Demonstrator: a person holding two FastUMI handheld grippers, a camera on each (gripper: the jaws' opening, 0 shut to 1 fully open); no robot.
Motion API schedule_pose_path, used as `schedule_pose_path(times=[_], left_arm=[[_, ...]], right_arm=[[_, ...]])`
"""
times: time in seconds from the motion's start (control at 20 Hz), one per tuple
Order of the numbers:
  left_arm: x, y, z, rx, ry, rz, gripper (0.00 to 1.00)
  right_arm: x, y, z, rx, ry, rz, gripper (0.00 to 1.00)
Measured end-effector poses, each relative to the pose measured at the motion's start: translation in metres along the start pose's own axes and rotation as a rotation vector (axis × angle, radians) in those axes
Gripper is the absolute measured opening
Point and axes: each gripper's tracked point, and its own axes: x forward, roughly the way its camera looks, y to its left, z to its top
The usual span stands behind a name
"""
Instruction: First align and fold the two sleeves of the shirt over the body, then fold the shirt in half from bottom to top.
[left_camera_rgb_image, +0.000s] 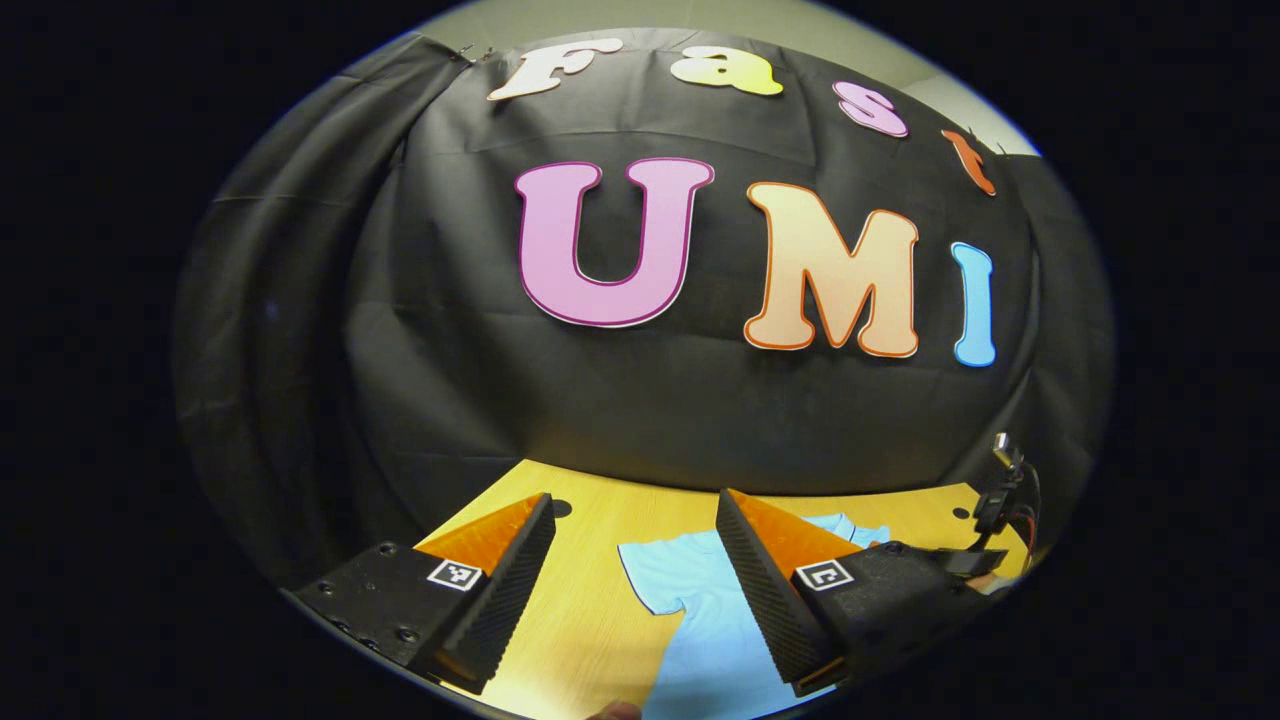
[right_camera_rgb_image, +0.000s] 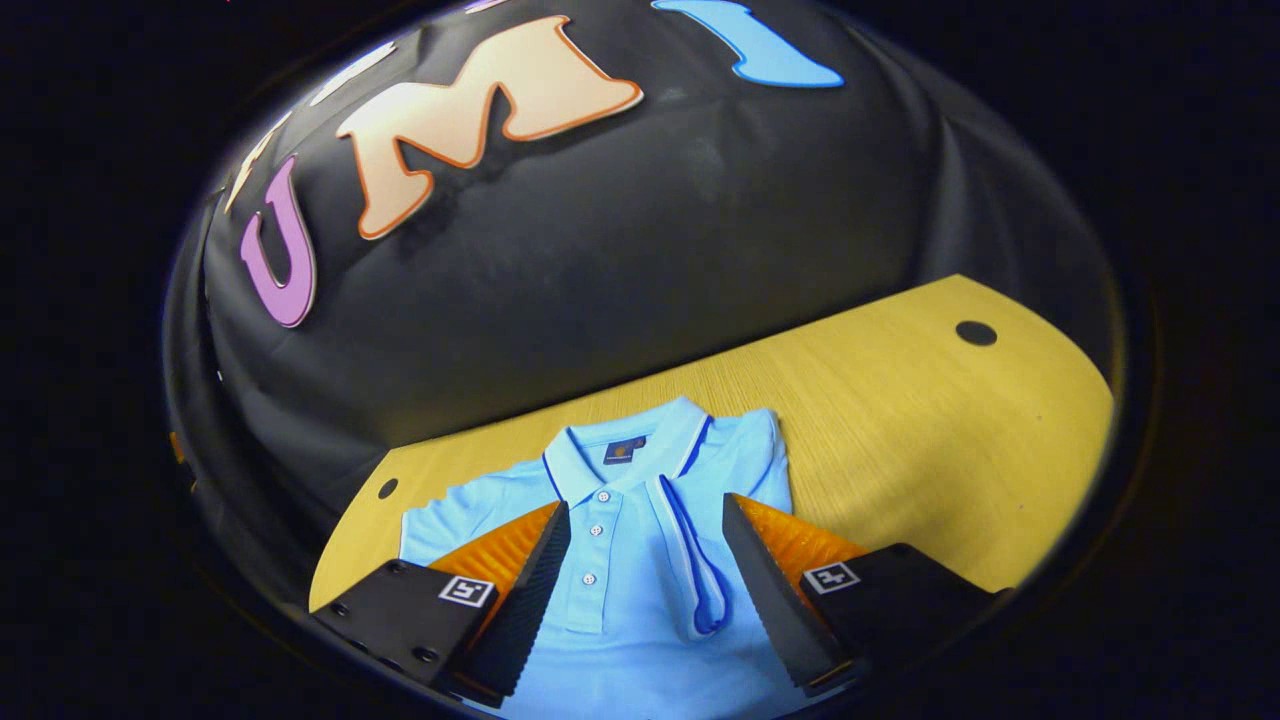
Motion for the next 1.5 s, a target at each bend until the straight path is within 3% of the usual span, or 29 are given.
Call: schedule_pose_path(times=[0.25, 0.7, 1.15, 1.5], left_arm=[[0.031, -0.027, -0.025, -0.044, 0.048, -0.035, 0.97], [0.106, -0.041, -0.083, -0.082, 0.157, -0.038, 0.97], [0.179, -0.018, -0.164, -0.095, 0.294, 0.040, 0.97], [0.205, -0.004, -0.209, -0.090, 0.368, 0.081, 0.97]], right_arm=[[-0.065, -0.008, 0.012, -0.041, -0.031, 0.014, 0.96], [-0.151, -0.045, -0.029, -0.099, 0.032, -0.044, 0.97], [-0.165, -0.050, -0.056, -0.091, 0.085, -0.086, 0.97], [-0.172, -0.047, -0.076, -0.096, 0.129, -0.101, 0.97]])
